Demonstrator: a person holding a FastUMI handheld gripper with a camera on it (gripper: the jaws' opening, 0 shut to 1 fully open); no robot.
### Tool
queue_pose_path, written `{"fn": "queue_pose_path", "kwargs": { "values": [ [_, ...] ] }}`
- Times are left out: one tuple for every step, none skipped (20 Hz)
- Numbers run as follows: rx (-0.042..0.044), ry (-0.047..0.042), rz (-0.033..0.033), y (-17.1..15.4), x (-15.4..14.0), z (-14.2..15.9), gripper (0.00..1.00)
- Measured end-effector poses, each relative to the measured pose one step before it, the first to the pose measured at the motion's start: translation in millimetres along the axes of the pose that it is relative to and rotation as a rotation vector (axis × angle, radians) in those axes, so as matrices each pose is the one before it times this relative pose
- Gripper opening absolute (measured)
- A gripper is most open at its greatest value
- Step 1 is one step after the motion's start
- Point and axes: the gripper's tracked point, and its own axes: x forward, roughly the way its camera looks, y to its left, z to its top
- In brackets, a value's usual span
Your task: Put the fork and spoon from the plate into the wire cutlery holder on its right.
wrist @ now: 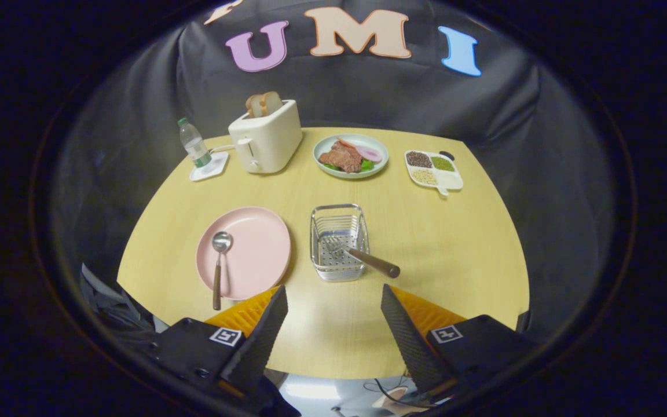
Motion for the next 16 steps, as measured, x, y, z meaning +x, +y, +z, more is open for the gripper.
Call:
{"fn": "queue_pose_path", "kwargs": {
  "values": [
    [0.0101,-0.02425,0.00488,5.17,-2.96,-0.57,1.0],
    [0.00738,-0.02545,0.00536,6.49,-2.7,-0.26,1.0],
    [0.0013,-0.02948,0.00217,6.67,-3.59,1.61,1.0],
    [-0.00488,-0.0324,-0.00308,5.13,-3.52,1.46,1.0],
    [-0.00706,-0.03571,-0.00378,6.36,-3.24,2.78,1.0],
    [-0.00445,-0.03521,-0.00056,7.48,-2.68,2.16,1.0],
    [-0.00092,-0.03196,0.0067,9.96,-1.92,0.83,1.0],
    [0.00163,-0.03208,0.00775,9.92,-0.85,0.43,1.0],
    [-0.0001,-0.02646,0.0092,9.33,1.15,-1.33,1.0],
    [0.00327,-0.02048,0.00722,8.61,0.46,-3.0,1.0],
    [0.00935,-0.01999,0.01013,9.87,0.56,-4.27,1.0],
    [0.01404,-0.0112,0.01403,9.6,1.61,-5.5,1.0],
    [0.01378,-0.00546,0.01175,8.74,1.53,-8.39,1.0],
    [0.01461,-0.00046,0.00526,6.38,2.83,-8.36,1.0],
    [0.01683,0.00157,0.01138,7.66,3.05,-8.33,1.0],
    [0.01439,0.00168,0.01215,7.75,4.49,-7.33,1.0]
  ]
}}
